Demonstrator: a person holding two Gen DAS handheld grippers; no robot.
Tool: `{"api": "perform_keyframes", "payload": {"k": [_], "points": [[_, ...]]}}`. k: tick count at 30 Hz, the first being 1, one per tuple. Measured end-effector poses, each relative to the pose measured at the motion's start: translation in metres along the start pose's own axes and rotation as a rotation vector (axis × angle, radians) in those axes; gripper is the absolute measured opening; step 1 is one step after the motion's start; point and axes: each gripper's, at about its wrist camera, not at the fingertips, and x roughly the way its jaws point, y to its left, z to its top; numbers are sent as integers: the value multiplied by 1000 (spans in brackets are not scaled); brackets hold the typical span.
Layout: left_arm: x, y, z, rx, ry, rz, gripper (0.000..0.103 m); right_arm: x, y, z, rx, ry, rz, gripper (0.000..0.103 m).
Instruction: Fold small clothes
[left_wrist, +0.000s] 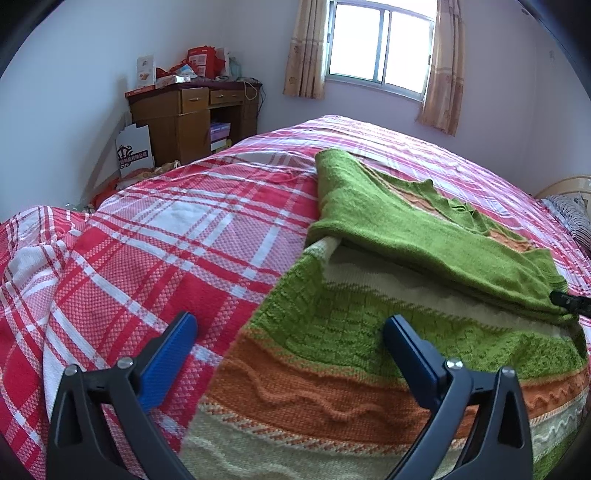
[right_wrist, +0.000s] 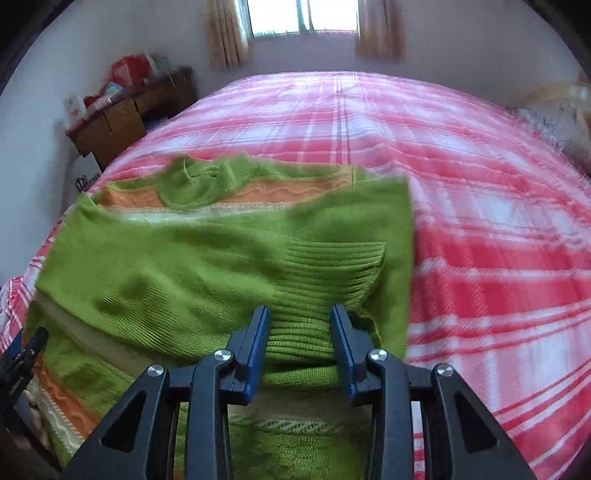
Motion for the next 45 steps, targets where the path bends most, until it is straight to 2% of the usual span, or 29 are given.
{"api": "perform_keyframes", "payload": {"k": [3,7,9,10,11,14,17,21,23,25,28,31,33,37,42,43,45], "points": [[0,1,0,-2,2,-8,103,-18,3,-4,-31,13,-21,36],[-1,-1,0,8,11,-9,103,-103,-6,-25,-54,-152,2,37],[-3,0,-1,16,16,-16,103,-146,-16,-41,-74,-222,-11,54],[-4,0,-2,23,21,-18,103,-172,-23,-55,-75,-264,-18,70],[-6,-1,-4,35,26,-17,103,-192,-30,-63,-71,-288,-17,76],[-18,-2,-12,79,35,-12,103,-235,-48,-99,-49,-309,2,76],[-39,3,-30,69,51,-36,103,-257,-59,-139,-31,-273,45,76],[-67,4,-49,88,56,-100,103,-259,-61,-177,-65,-147,84,76],[-88,3,-54,149,32,-99,103,-251,-60,-193,-64,-96,111,76],[-102,3,-55,166,7,-102,103,-242,-58,-207,-61,-48,127,76],[-115,6,-53,165,26,-133,103,-232,-56,-222,-36,-30,153,76],[-116,3,-55,192,74,-91,103,-222,-55,-233,18,-18,200,75],[-118,2,-60,206,77,-62,103,-217,-48,-241,27,3,219,75],[-125,-3,-69,232,72,-13,103,-204,-31,-250,-3,56,205,73],[-134,-6,-72,289,44,42,103,-188,-24,-259,26,88,194,73],[-136,-6,-74,305,34,47,103,-188,-21,-260,13,86,180,72],[-138,-5,-73,310,32,40,103,-188,-13,-259,-11,105,165,48]]}}
